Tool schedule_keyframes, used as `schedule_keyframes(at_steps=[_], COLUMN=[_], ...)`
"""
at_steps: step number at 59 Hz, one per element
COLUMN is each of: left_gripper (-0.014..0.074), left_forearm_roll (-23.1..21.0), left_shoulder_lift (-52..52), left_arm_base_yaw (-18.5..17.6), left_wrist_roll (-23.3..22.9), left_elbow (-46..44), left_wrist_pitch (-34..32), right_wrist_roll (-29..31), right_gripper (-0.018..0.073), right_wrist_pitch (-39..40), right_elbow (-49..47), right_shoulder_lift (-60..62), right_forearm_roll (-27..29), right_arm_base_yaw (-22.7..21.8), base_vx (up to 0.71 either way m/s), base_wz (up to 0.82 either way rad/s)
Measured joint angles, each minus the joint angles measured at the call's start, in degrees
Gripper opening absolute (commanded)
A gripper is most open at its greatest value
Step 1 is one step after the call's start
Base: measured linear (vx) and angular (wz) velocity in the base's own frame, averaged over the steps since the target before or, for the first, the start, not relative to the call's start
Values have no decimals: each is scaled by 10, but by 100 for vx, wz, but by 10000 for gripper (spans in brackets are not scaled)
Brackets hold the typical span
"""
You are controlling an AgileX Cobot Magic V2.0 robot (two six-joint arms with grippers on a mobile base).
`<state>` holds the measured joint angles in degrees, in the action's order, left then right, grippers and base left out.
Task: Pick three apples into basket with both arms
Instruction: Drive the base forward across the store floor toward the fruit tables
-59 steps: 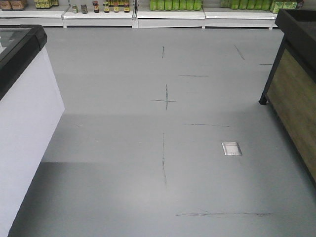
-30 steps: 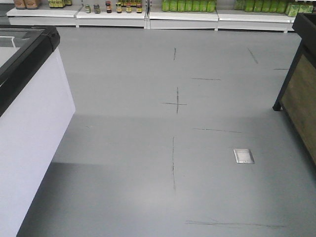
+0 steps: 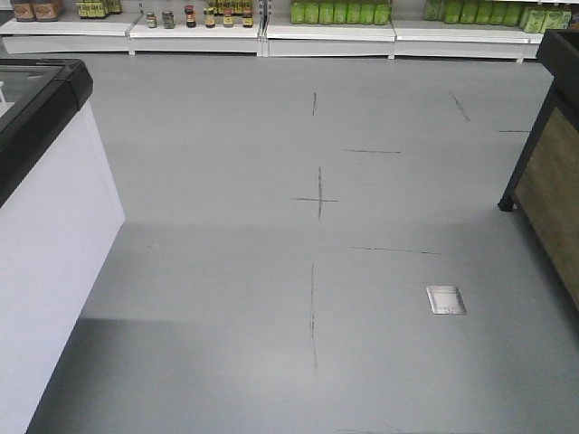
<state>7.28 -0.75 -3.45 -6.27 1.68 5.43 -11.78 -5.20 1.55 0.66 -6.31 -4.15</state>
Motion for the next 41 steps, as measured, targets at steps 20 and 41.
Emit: schedule_keyframes(at_steps=[20, 41], left_gripper=[-6, -6], left_forearm_roll=[0, 0], left_shoulder_lift=[0, 0], left_arm_base_yaw=[0, 0], left_wrist_roll=[0, 0], left_elbow=[0, 0], left_wrist_pitch=[0, 0], right_wrist_roll=[0, 0], right_gripper=[-4, -4], right_wrist_pitch=[0, 0], right_elbow=[0, 0], right_shoulder_lift=[0, 0], right_forearm_roll=[0, 0], right_arm_base_yaw=[0, 0], base_vx=[16, 18], base_wz=[-2, -11])
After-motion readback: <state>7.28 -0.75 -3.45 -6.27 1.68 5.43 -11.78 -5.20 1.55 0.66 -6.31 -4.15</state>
